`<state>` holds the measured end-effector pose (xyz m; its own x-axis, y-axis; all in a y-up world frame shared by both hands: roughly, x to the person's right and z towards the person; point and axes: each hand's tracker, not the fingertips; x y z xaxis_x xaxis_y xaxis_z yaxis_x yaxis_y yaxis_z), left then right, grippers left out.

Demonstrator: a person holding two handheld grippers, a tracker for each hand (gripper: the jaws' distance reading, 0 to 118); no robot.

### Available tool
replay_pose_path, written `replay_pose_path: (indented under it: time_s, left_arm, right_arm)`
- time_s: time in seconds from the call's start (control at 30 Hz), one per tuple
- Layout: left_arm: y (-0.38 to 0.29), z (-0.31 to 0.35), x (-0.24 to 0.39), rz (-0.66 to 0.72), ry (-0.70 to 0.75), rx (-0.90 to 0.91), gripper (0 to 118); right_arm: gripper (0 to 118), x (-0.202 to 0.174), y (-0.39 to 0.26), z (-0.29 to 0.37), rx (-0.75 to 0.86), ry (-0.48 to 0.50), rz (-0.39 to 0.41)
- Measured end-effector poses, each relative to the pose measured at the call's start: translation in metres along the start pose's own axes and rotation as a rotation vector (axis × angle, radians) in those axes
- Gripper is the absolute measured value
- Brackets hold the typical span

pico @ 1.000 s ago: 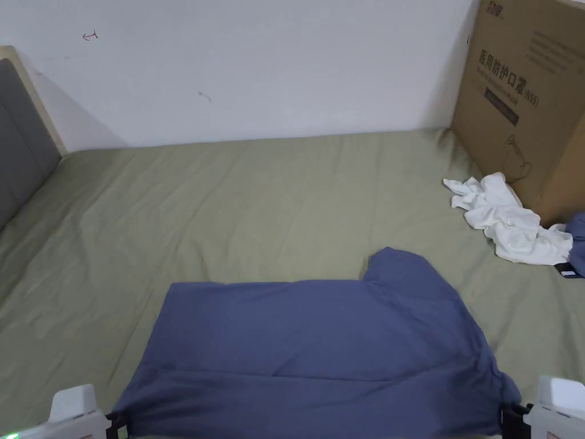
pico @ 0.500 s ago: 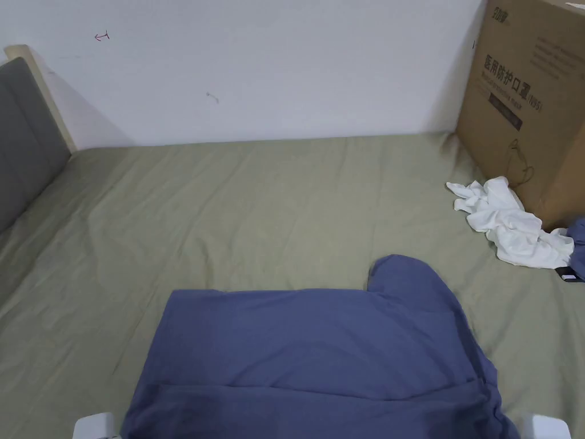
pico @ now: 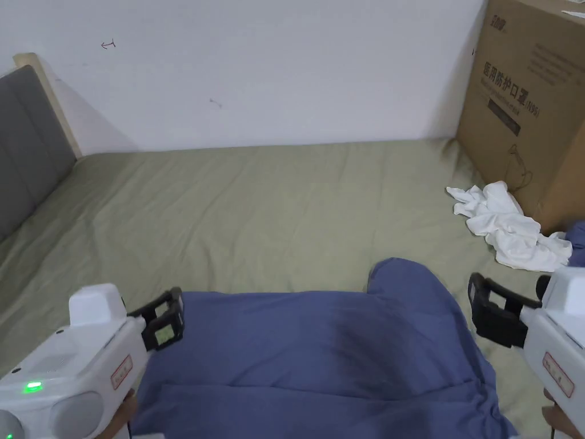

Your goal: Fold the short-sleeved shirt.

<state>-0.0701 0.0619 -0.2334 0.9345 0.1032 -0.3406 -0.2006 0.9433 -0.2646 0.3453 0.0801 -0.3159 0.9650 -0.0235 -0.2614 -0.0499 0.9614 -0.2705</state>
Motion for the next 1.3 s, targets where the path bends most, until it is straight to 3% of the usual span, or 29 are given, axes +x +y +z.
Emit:
replay_pose_path:
  time_s: [0.07, 0.1, 0.17, 0.2, 0.23, 0.47, 0.67, 1.0, 1.13, 1.3]
  left_arm:
    - [0.006, 0.004, 0.011, -0.032, 0.017, 0.09, 76]
    - [0.008, 0.006, 0.015, -0.032, 0.027, 0.118, 67]
    - [0.01, 0.01, 0.02, -0.026, 0.007, 0.176, 18]
    - [0.01, 0.011, 0.022, -0.024, 0.005, 0.198, 3]
    - [0.01, 0.012, 0.025, -0.029, 0.001, 0.189, 1]
    - [0.004, 0.007, 0.034, -0.096, -0.035, 0.163, 0]
    - [0.007, -0.03, 0.024, -0.081, -0.058, 0.019, 0]
    - [0.01, -0.19, -0.022, 0.026, -0.065, -0.296, 0]
    - [-0.011, -0.265, -0.04, -0.067, -0.022, -0.417, 0]
    - [-0.037, -0.34, -0.059, -0.036, -0.003, -0.655, 21]
  right_arm:
    - [70, -0.007, 0.007, 0.003, 0.062, -0.027, 0.006]
    - [62, -0.005, 0.006, 0.001, 0.077, -0.025, 0.002]
    - [21, -0.007, 0.008, 0.002, 0.119, -0.022, 0.005]
    - [0, -0.009, 0.008, 0.003, 0.127, -0.033, 0.012]
    - [0, -0.011, 0.007, 0.001, 0.136, -0.048, 0.029]
    - [0, -0.005, 0.007, -0.002, 0.149, -0.019, 0.02]
    - [0, -0.008, 0.004, -0.012, 0.13, -0.007, 0.024]
    - [0, -0.011, -0.011, -0.055, 0.045, -0.015, 0.051]
    - [0, -0.027, -0.003, -0.087, 0.005, -0.021, 0.066]
    - [0, -0.039, -0.009, -0.122, -0.043, -0.03, 0.074]
